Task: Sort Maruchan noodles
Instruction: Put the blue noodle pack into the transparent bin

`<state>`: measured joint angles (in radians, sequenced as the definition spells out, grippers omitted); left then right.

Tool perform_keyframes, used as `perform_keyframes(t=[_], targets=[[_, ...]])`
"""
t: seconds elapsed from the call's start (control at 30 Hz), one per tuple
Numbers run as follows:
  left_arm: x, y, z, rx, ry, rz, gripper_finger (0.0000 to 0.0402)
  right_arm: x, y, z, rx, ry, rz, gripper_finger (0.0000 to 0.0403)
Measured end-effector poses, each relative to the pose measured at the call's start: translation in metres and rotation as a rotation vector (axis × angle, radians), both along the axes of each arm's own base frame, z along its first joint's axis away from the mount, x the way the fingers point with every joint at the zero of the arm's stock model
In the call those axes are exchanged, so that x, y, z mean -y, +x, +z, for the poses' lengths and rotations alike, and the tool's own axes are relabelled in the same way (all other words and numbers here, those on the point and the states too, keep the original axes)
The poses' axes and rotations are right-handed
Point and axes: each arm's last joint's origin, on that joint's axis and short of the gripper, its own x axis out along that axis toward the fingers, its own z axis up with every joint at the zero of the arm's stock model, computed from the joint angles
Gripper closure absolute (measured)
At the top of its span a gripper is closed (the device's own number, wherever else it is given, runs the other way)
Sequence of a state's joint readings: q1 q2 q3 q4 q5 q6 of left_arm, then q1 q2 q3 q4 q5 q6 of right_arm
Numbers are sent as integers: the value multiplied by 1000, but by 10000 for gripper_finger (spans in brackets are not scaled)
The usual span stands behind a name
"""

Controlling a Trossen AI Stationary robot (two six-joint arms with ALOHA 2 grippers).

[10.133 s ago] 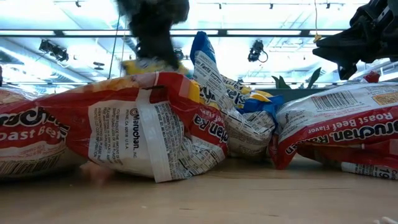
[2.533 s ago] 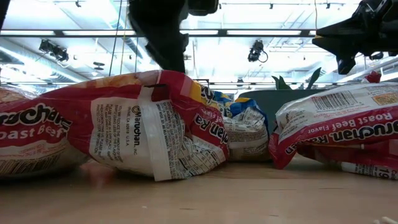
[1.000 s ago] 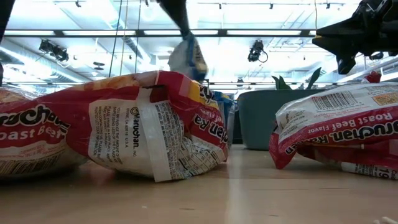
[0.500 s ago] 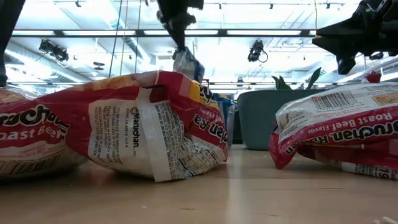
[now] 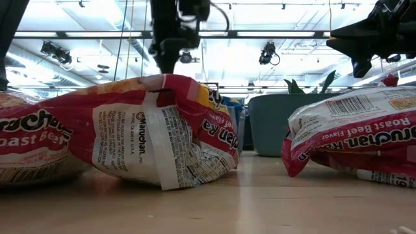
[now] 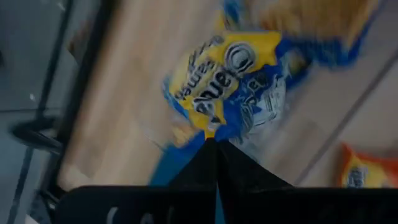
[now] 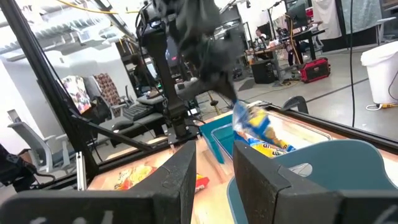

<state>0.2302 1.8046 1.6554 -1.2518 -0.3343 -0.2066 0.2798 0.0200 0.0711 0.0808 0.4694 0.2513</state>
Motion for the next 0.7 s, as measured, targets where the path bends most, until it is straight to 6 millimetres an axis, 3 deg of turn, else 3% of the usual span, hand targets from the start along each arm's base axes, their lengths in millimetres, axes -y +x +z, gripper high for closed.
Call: perform_keyframes(t=[0.17,0.37,0.53,0.7], targets=[[17,-5,-26,-69,-102,-10,392,0,0,0,0,0,0,292],[41,-2,-42,-72,-159,-88,351,0,0,0,0,0,0,292],[52,10,-40,29,-144,-138,294,0,0,0,0,0,0,292],[49,11,-13,45,-169,-178,261,0,0,0,0,0,0,292]])
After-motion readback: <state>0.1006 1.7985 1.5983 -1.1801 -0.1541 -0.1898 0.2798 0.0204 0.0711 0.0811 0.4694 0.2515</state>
